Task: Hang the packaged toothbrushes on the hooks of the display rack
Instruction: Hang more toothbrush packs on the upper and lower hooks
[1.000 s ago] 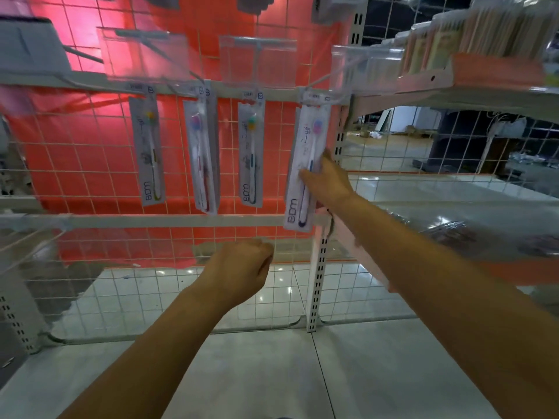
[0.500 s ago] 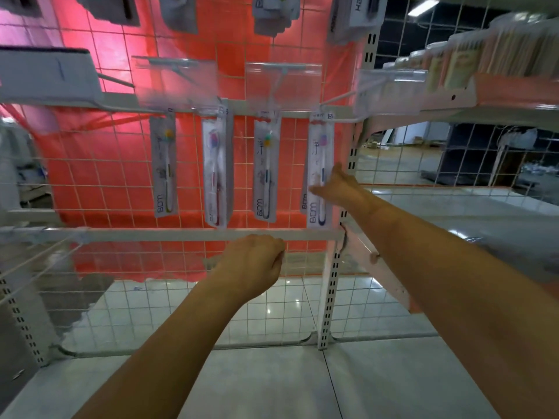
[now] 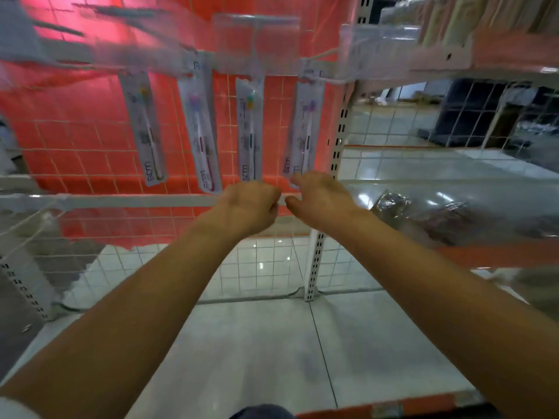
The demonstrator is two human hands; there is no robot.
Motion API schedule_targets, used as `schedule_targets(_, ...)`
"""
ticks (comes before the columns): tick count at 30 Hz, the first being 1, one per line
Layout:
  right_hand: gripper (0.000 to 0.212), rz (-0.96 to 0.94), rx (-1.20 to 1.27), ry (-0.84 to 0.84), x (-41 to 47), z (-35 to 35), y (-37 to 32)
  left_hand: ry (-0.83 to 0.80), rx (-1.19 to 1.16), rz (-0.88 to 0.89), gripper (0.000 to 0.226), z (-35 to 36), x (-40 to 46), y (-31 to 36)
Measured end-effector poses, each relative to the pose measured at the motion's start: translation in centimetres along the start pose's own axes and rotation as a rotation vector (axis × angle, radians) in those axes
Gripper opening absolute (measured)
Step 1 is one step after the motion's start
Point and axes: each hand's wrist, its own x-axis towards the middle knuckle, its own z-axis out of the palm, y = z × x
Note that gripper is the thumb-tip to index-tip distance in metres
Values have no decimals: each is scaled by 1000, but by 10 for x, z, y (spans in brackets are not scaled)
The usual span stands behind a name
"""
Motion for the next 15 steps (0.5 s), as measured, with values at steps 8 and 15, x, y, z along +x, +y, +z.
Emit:
schedule_targets(8,28,105,-214,-385,-31,-36,13,-420,21,44,21,-9,-8,5)
schedule_targets(15,31,104,-82,-468,-59,-160,-47,-448,-88,-35,24,-151,-60,10)
